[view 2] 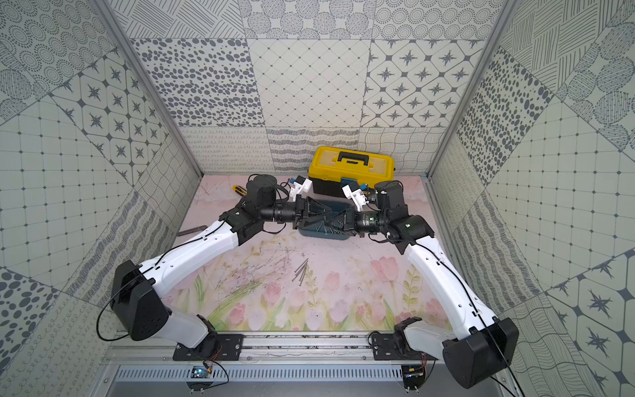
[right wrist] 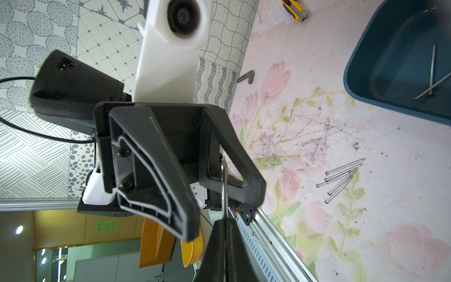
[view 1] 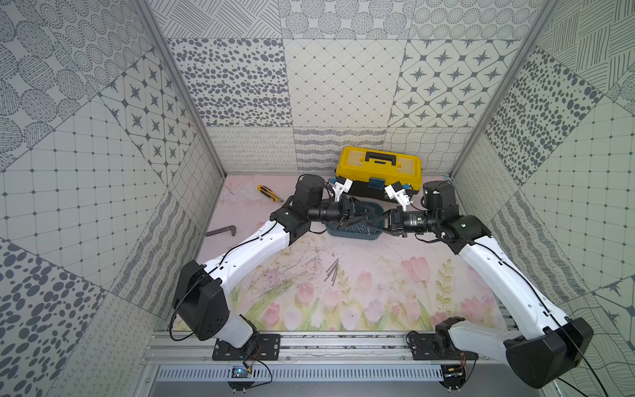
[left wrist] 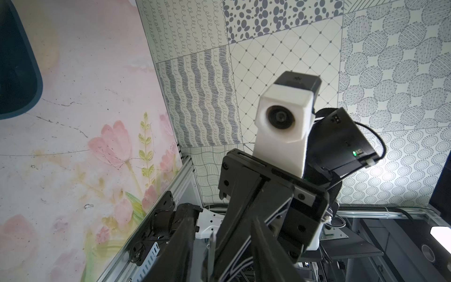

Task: Put the nails on the desktop into the storage box
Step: Pick up the nail from the center of the board.

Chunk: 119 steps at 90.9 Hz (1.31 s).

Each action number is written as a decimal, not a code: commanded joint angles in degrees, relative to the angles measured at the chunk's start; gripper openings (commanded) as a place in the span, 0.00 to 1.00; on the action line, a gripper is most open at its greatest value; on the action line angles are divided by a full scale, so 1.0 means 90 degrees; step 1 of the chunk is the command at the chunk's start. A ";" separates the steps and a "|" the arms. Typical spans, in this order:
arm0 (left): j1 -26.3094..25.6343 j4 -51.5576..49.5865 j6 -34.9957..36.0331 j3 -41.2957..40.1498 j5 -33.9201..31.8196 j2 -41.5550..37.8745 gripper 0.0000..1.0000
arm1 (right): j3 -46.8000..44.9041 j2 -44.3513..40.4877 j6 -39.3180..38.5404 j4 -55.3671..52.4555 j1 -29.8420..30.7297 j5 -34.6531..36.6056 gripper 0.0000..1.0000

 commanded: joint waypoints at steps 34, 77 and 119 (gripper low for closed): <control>-0.0034 0.0303 -0.0008 0.0138 0.0260 0.0139 0.00 | -0.0138 -0.0215 0.0123 0.0271 -0.0018 -0.0017 0.00; -0.0010 -0.1701 0.1064 0.0985 0.0218 0.0634 0.00 | 0.0079 -0.0464 -0.0115 -0.0429 -0.0550 0.0731 0.78; 0.0079 -0.5640 0.2674 0.4212 -0.1638 0.2548 0.00 | 0.0491 -0.0821 -0.1837 -0.2771 -0.0575 0.2595 0.97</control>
